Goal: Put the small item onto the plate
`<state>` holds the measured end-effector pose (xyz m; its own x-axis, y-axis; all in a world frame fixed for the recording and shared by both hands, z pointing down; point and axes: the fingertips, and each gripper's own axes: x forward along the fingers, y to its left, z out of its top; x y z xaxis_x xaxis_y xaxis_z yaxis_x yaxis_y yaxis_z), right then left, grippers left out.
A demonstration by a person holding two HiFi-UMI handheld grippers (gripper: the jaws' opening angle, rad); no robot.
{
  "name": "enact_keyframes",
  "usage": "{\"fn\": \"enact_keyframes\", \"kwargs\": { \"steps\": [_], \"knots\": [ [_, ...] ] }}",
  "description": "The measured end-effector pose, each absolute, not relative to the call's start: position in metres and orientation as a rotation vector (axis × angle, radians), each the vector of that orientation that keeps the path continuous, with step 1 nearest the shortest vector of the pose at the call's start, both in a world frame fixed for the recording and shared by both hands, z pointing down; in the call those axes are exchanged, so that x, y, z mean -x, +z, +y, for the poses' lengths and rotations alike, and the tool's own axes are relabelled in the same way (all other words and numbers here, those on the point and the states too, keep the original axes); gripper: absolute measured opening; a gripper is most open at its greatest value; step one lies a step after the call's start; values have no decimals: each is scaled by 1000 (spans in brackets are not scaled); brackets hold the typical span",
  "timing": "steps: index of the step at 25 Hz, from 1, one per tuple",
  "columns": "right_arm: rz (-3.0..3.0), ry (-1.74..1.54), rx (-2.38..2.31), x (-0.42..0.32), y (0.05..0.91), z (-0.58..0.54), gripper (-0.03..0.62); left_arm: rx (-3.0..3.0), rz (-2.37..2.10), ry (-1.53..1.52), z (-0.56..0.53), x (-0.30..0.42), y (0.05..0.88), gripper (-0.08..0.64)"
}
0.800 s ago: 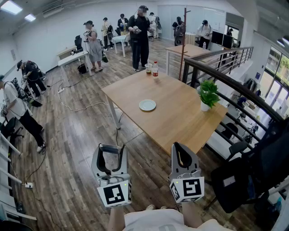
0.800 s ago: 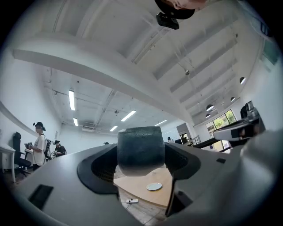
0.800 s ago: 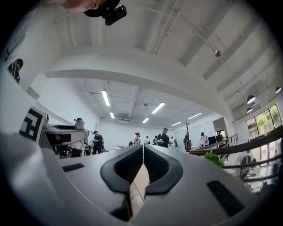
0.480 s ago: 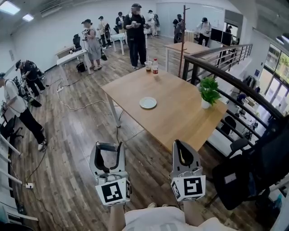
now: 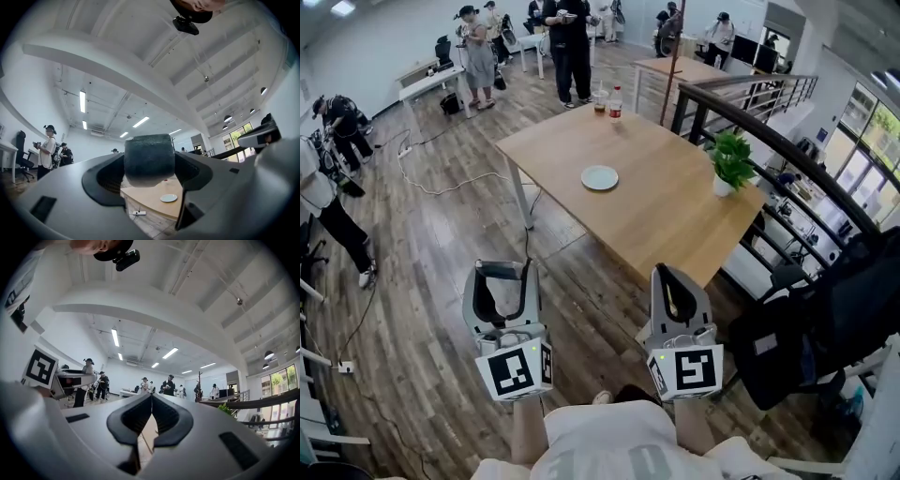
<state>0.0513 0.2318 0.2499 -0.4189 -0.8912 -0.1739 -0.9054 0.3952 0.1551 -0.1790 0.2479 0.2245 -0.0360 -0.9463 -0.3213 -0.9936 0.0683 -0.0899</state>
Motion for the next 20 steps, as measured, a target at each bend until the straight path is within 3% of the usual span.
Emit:
{"fn": "enact_keyframes", "kwargs": {
  "steps": [10,20],
  "knots": [
    [2574,395,1761,-44,259,208,18,2029,2003,249,206,184,233,316],
    [2619,557,1587,-22,233,110,18,2016,1967,261,111,182,227,316]
  ]
}}
